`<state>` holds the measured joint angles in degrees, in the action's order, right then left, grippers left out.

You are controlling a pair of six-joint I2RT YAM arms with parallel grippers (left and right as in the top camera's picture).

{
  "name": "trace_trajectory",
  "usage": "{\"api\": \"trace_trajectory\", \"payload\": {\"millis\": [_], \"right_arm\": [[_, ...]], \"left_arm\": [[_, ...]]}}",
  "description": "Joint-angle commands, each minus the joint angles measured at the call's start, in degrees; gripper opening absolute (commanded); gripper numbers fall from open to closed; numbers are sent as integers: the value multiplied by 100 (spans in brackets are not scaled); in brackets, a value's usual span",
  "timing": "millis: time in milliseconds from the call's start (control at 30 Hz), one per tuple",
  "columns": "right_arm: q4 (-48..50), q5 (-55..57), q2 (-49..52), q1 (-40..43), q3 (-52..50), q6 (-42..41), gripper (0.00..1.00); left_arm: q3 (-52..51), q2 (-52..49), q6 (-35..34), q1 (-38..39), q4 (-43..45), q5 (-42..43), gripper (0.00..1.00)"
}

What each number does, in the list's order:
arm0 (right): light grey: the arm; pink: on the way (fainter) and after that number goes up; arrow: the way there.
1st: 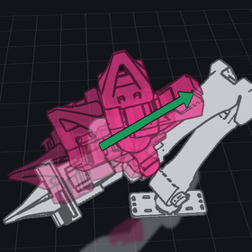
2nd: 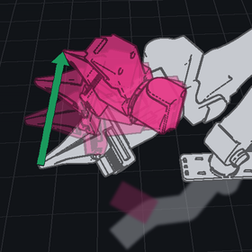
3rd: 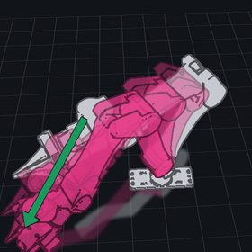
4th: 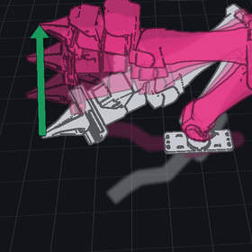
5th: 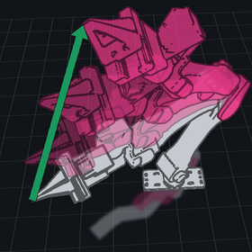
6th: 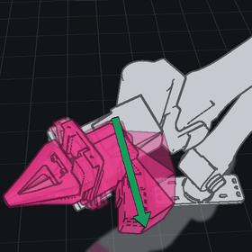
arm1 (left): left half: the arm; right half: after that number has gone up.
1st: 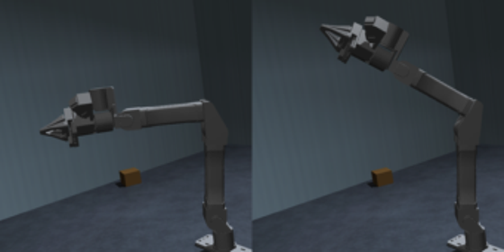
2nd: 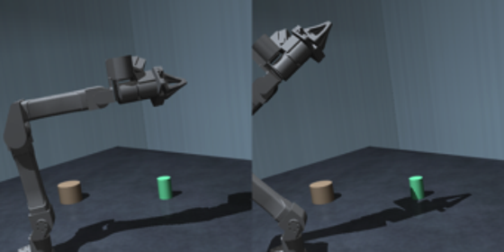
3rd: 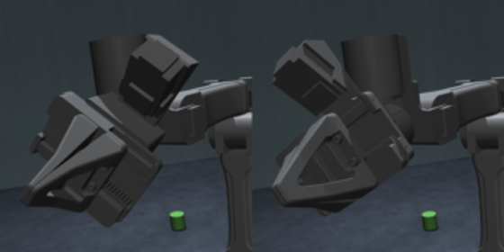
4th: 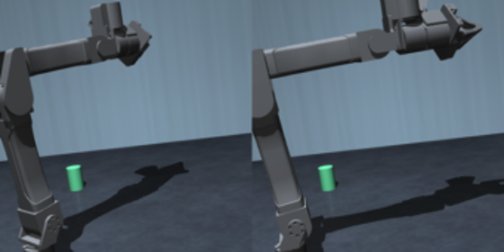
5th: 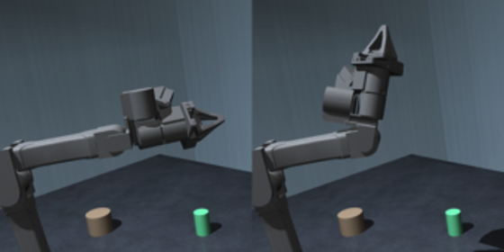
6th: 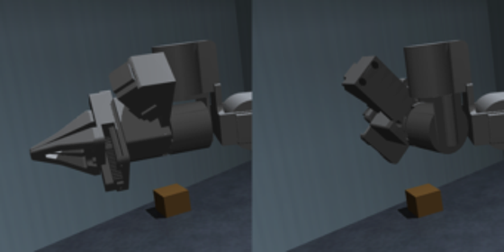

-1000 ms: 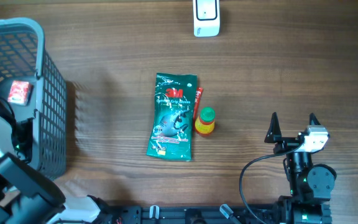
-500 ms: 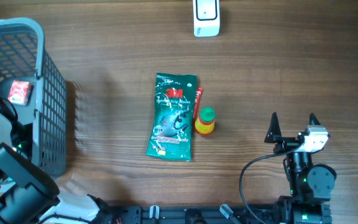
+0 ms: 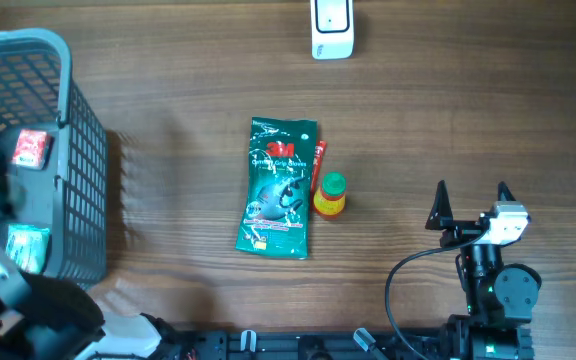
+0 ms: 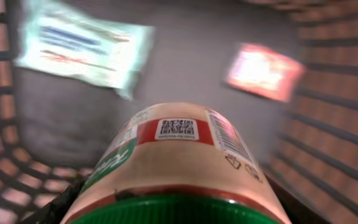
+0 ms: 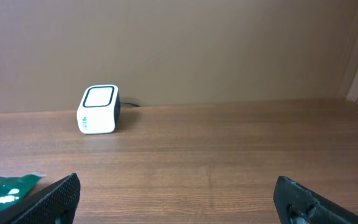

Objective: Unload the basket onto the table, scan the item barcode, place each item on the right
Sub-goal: 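Lift the green-capped jar and carry it beside the bottle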

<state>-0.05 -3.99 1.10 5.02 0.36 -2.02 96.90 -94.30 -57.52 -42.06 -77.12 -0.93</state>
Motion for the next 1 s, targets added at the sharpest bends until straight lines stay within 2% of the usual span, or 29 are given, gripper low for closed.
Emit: {"api": "trace_trajectory", "payload": {"millis": [0,167,300,367,533,700,800,967], "right_arm": [[11,59,-28,-35,-7,48,100],[11,59,-28,-35,-7,50,100],[11,59,-28,-35,-7,50,100],[11,59,-28,-35,-7,50,100],[11,59,-28,-35,-7,50,100],[11,59,-28,-35,-7,50,100],[11,59,-31,-35,-7,52,100],[11,59,-28,-35,-7,50,100]], "left_arm": [[1027,531,184,2,-87,1377,59],[1412,1091,181,396,345,2330,58],[1412,1377,282,1346,614,2341,58],[1412,1388,608,1991,739,2312,58],[1412,1121,785,3818,822,1161,57],[1412,535,793,5246,1228,426,57],[1412,96,1088,5796,1425,275,56],[1410,-870,1086,6496,1626,299,55]]}}
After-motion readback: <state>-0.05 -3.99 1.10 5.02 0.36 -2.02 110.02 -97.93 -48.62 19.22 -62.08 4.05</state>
